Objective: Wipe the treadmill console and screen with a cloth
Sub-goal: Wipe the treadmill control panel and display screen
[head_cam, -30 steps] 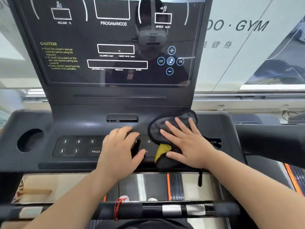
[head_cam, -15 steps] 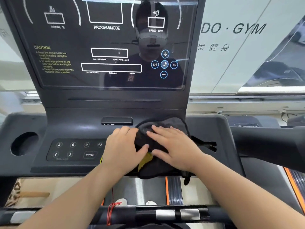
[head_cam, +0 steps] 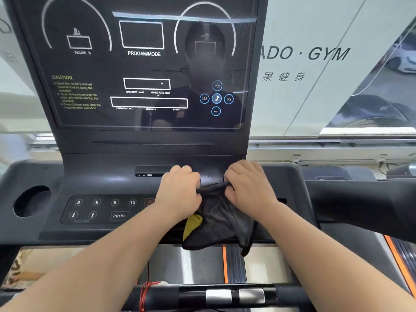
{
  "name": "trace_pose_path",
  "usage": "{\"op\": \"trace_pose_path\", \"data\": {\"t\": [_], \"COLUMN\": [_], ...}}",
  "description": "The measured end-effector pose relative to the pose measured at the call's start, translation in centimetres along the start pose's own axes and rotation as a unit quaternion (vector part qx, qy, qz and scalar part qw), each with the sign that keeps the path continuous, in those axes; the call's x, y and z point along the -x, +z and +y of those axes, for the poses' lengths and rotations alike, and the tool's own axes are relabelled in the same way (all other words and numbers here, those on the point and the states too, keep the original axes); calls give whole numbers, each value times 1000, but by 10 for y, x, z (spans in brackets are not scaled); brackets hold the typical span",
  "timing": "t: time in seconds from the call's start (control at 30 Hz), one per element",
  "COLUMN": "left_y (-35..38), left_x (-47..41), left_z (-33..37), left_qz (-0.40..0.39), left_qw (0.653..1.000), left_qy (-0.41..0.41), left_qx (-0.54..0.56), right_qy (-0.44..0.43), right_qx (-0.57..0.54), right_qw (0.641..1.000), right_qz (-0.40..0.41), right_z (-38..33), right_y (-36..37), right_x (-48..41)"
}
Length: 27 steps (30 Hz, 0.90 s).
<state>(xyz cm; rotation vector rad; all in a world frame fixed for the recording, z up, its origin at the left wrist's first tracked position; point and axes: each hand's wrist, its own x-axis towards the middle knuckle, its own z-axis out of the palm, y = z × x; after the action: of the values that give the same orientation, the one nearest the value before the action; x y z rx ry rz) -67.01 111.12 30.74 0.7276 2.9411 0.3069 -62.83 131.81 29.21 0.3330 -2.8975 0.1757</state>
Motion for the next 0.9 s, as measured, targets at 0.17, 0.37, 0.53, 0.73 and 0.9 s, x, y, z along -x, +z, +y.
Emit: {"op": "trace_pose_path", "data": {"t": [0.17,0.37,0.53,0.73,0.9], "left_y": [-30,-108,-150,-55,0], "left_x": [-5,-26,-13,36,65], "left_z": [-3,3,13,-14,-28], "left_qz": [51,204,257,-22,-118], "left_qw": [993,964,946,989,981], "left_qy": [-10,8,79,133,150], "left_qx": [108,170,181,56,26], "right_qy": [61,55,27,10,55], "right_qx": [-140,-137,-161,-42,-75], "right_qw": [987,979,965,942,975], "right_qz": [-39,137,205,-333,-204], "right_z": [6,9,-3,-7,-40], "right_y": [-46,-122,-174,-108,-55], "right_x": [-17,-57,-49,13,31]}}
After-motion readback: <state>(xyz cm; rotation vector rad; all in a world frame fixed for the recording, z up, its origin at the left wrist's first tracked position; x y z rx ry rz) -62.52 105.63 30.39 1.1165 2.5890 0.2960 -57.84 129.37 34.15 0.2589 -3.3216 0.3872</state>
